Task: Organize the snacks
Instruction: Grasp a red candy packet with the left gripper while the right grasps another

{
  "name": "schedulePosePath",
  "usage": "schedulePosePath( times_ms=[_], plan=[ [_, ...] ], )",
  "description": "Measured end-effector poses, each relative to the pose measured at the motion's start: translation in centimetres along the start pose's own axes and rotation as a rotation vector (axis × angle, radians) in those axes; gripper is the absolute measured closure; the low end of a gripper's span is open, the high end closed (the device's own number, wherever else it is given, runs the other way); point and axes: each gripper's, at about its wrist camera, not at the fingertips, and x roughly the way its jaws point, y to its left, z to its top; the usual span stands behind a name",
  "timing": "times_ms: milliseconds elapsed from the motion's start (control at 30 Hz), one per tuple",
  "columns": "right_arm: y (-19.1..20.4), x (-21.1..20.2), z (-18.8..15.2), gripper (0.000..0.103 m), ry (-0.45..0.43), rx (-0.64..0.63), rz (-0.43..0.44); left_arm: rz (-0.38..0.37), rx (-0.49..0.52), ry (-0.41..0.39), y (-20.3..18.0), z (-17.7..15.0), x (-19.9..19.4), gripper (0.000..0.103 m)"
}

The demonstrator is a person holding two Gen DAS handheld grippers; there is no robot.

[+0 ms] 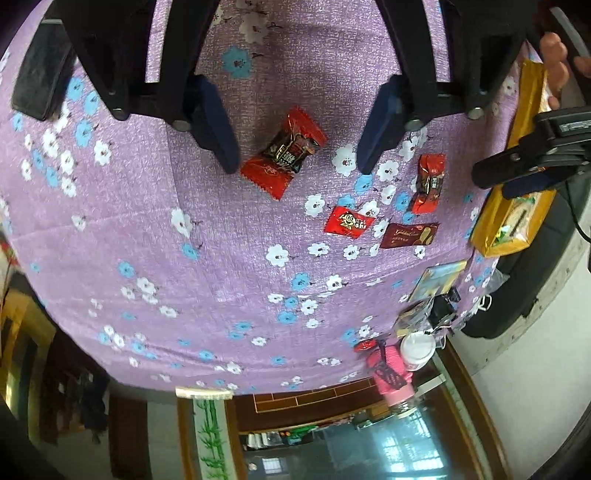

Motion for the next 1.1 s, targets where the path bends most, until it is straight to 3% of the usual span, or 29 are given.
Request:
schedulePosePath(
  times_ms=[67,400,500,633,767,1100],
  plan=[
    [-0.5,0.2,0.2,0.049,0.012,0.038,0.024,-0.004,0.001,0.018,-0.3,0.4,0.8,0.031],
    [-1.0,2.1,0.0,0.05,0.078,0.108,0.033,0.038,-0.009,0.082,0.1,0.5,4.3,0.043],
    [-0.5,3.2,-0.2,0.051,0.094,0.1,0.014,0.044,-0.015,0.096,0.5,0.4,5.1,0.051],
    [0.7,3.8,-0.1,0.056,0.071,0.043,-0.054,0.064,0.0,0.088,0.8,0.0,5.5,0.072],
    [1.7,4.2,-0.3,0.072,0.044,-0.061,-0.144,0.039,-0.007,0.078,1.4,-0.1,5.4,0.074],
    [1.6,4.3,-0.4,0.077,0.024,-0.082,-0.135,0.066,0.034,0.083,1.0,0.0,5.5,0.073]
  ],
)
